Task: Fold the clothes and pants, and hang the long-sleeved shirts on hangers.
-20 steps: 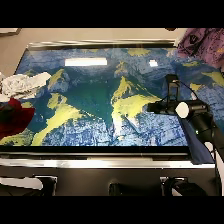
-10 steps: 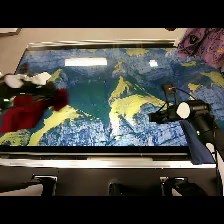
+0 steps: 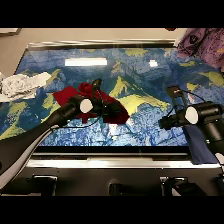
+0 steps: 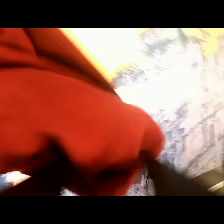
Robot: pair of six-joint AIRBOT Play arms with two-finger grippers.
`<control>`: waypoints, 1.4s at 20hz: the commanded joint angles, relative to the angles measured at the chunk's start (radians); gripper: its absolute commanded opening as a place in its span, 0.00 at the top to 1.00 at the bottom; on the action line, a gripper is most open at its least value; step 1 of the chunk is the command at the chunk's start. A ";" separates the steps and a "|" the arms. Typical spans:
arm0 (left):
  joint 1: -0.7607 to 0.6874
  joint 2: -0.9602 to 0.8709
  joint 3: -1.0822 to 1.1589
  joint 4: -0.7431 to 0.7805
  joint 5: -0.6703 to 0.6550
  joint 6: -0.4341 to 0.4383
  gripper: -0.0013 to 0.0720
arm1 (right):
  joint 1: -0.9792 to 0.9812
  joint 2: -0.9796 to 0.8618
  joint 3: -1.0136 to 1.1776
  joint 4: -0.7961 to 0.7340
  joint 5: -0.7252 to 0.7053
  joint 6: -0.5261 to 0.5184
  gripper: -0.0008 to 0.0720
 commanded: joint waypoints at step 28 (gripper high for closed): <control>0.830 0.037 0.032 0.082 -0.347 0.142 0.06 | -0.006 -0.587 -0.002 1.040 -0.396 -0.167 0.95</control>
